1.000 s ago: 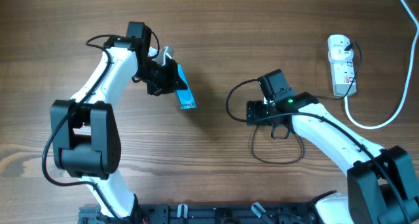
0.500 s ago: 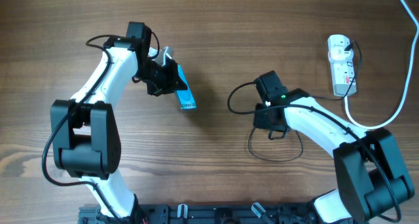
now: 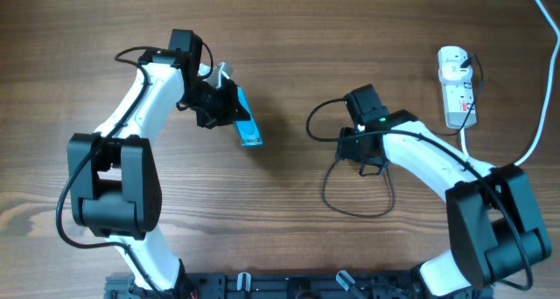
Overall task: Plug charger to phone and switch on socket
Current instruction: 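Move the right gripper down to the black cable's USB-C tip, then grasp the cable just behind the tip with the right gripper and lift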
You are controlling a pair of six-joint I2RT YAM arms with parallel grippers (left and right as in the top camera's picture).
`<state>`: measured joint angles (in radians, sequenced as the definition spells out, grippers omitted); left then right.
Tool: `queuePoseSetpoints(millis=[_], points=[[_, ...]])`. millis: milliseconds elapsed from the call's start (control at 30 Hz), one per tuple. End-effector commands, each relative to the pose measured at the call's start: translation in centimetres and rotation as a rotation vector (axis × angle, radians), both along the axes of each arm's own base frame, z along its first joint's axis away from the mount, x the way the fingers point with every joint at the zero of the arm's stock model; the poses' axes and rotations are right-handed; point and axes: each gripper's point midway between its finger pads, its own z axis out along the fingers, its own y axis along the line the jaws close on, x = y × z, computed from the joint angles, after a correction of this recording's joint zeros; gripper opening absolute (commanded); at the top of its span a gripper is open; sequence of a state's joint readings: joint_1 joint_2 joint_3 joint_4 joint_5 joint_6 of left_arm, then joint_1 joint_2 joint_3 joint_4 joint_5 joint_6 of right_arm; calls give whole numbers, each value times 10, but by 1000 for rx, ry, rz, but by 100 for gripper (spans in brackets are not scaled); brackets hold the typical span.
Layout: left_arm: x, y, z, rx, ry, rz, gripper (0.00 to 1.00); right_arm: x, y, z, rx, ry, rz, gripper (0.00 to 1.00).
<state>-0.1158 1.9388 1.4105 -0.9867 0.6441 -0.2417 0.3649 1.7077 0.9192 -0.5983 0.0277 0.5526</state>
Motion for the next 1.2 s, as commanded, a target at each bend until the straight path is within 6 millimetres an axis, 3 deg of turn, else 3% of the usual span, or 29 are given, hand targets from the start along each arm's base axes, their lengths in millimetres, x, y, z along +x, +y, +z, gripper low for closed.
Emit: queuePoseSetpoints(millis=[0, 100, 200, 333, 400, 467, 600, 700, 767, 833, 933, 1033, 1167], points=[[0, -2, 10, -22, -18, 2, 4, 3, 3, 0, 19, 10, -2, 63], [0, -2, 10, -22, -18, 2, 4, -5, 11, -1, 64, 52, 7, 41], [0, -2, 10, -22, -18, 2, 4, -5, 11, -1, 73, 55, -27, 40], [0, -2, 10, -22, -18, 2, 4, -4, 22, 0, 136, 56, -65, 52], [0, -2, 10, -22, -18, 2, 4, 0, 24, -1, 147, 40, -84, 50], [0, -2, 10, -23, -18, 2, 4, 3, 28, -4, 160, 20, -95, 40], [-1, -3, 11, -28, -17, 2, 4, 4, 33, -12, 122, -4, -64, 37], [-1, -3, 11, -30, -17, 2, 4, 10, 28, -18, 69, -29, 14, 47], [-1, -3, 11, -30, -17, 2, 4, 10, 29, -18, 74, -31, 29, 48], [-1, -3, 11, -30, -17, 2, 4, 4, 29, -19, 80, -4, 11, 35], [-1, -3, 11, -30, -16, 2, 4, -8, 31, -21, 99, 53, 22, 26], [-1, -3, 11, -30, -16, 2, 4, -19, 20, -12, 65, 134, 62, 30], [-1, -3, 11, -30, -16, 2, 4, -6, 33, -2, 157, 117, -5, 36]])
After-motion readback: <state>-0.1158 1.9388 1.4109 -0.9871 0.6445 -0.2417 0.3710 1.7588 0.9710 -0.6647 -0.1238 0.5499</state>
